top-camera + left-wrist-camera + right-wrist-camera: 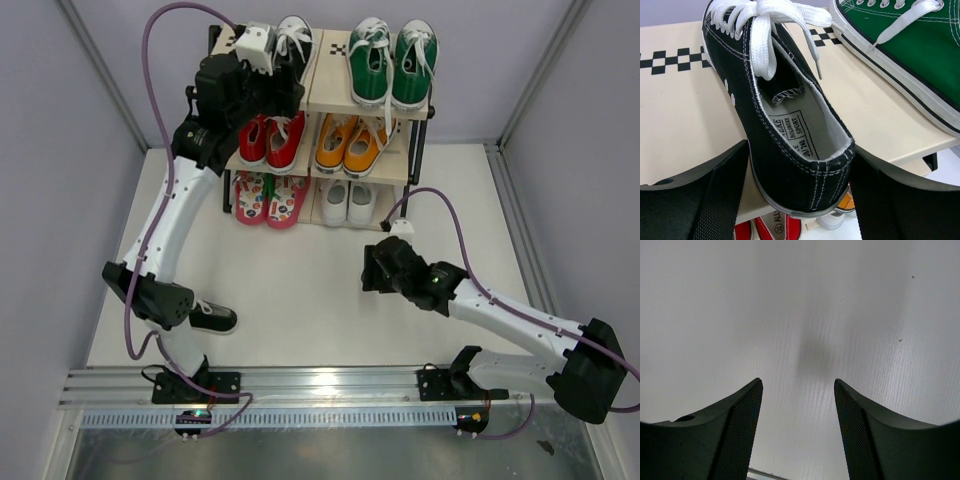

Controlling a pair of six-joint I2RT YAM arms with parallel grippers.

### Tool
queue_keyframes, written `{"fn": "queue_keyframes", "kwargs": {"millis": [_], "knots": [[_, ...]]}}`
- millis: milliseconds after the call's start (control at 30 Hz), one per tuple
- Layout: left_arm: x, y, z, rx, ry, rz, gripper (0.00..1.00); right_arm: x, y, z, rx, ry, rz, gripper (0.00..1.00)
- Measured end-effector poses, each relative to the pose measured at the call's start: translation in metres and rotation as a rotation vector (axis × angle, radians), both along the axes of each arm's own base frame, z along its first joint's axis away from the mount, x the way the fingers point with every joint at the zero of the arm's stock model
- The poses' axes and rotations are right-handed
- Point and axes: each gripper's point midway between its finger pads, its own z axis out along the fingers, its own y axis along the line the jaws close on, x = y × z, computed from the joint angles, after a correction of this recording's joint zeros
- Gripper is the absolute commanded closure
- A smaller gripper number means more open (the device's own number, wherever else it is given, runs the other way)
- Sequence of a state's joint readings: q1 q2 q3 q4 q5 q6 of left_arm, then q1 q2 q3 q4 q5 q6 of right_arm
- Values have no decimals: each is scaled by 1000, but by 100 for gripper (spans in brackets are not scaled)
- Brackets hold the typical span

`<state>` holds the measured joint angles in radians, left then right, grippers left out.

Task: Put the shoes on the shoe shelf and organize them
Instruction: Place the shoe at the shoe shelf.

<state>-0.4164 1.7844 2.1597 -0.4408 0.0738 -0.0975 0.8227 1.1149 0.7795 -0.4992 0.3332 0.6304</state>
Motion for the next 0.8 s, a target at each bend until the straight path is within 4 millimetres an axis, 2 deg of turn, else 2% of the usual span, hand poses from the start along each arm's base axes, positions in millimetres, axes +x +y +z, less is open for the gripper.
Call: {"fn": "queue_keyframes", "kwargs": {"millis": [567,667,733,800], "knots": [[15,2,0,9,-2,41,24,0,-2,-1,-7,0,-5,36],[16,2,0,22,-9,44,17,0,-2,-1,-10,0,-6,36],[17,4,-1,37,-13,48,4,0,-3,-1,-11,1,-7,36],[17,5,-2,47,-13,51,1,0,-3,-2,-12,2,-7,36]]}}
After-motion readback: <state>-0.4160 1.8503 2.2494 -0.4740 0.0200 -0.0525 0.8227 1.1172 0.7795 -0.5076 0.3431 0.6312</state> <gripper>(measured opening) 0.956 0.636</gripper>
